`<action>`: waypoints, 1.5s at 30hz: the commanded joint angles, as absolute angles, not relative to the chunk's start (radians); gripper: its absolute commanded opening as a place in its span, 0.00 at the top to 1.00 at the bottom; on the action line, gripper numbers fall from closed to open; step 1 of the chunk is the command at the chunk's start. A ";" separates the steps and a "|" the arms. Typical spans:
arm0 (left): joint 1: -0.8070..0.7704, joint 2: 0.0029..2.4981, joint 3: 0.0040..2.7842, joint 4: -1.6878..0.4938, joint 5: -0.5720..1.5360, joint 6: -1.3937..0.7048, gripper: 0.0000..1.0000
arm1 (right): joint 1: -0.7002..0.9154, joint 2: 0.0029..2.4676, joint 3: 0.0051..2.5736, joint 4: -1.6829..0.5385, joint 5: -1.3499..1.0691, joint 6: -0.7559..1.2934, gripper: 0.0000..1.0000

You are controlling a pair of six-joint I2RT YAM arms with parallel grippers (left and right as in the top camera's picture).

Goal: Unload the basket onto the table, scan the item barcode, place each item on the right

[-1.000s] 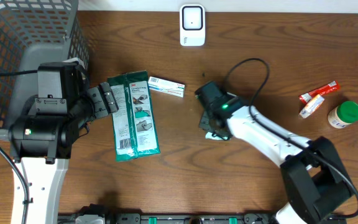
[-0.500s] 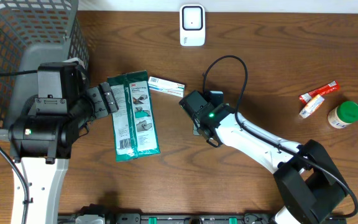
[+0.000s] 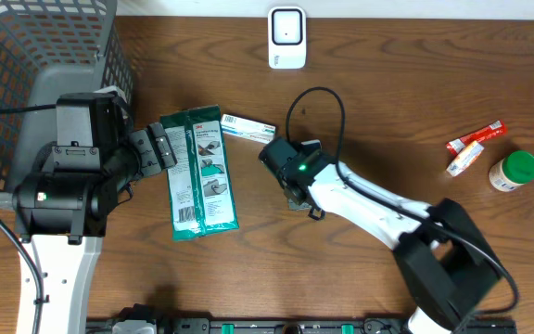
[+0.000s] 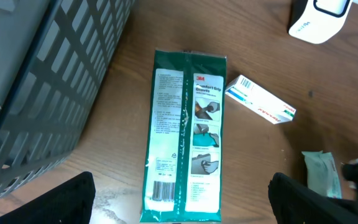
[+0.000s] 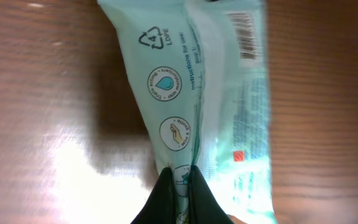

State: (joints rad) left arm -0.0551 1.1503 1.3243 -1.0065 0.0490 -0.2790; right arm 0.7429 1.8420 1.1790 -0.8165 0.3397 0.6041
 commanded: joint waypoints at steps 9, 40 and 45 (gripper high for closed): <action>-0.054 1.150 1.333 -1.009 0.040 -0.259 0.10 | 0.715 1.503 1.273 -0.809 0.237 0.401 0.99; -0.054 1.150 1.332 -1.009 0.040 -0.259 0.10 | 0.274 2.053 2.184 -1.148 -0.670 0.176 0.85; -0.054 1.150 1.332 -1.009 0.040 -0.259 0.10 | 0.379 2.054 2.136 -1.331 -0.379 0.165 0.54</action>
